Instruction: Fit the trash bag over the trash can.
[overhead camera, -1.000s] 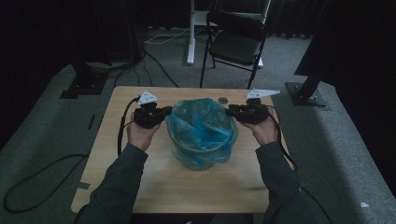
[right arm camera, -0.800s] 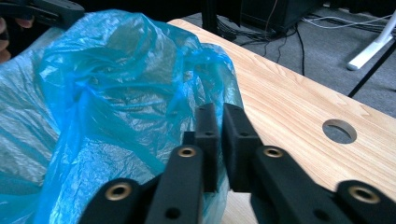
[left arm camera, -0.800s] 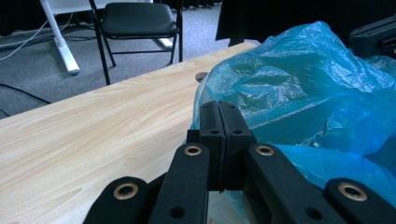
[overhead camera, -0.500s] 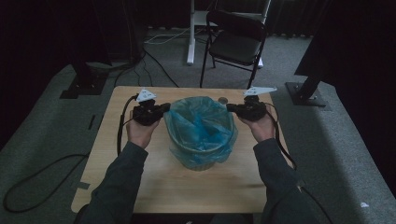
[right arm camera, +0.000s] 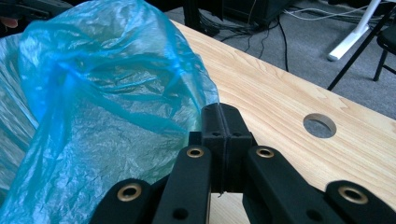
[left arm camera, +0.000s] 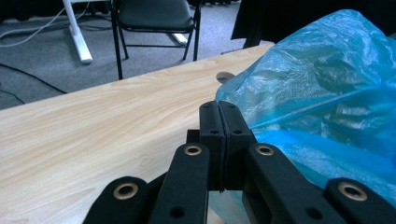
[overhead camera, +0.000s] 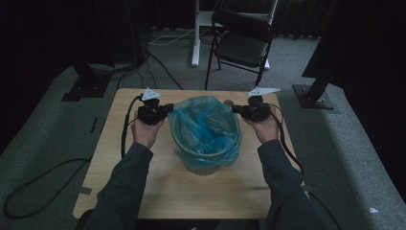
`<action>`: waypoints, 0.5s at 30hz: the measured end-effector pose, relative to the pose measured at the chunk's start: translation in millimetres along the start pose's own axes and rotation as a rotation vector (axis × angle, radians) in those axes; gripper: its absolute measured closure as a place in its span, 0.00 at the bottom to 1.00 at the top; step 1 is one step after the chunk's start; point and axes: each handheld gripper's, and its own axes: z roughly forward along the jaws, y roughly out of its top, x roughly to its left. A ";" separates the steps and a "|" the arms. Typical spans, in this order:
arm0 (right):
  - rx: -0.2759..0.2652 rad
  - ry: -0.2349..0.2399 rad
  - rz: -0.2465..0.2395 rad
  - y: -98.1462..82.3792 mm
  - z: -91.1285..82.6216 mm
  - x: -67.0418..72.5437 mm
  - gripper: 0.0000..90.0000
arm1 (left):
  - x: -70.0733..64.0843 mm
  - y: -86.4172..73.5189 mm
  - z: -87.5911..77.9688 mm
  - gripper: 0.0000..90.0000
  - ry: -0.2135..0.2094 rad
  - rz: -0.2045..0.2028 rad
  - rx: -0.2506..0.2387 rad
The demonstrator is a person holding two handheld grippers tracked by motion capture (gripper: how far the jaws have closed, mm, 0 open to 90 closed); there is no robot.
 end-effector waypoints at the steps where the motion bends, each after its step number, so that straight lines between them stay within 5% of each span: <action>1: 0.004 -0.004 -0.001 -0.1 0.9 0.0 1.00 | 1.2 -1.2 2.8 0.99 0.001 -0.002 0.007; 15: 0.063 -0.036 0.029 -13.6 10.0 -7.0 1.00 | 3.1 -16.2 20.9 0.99 -0.004 0.006 0.082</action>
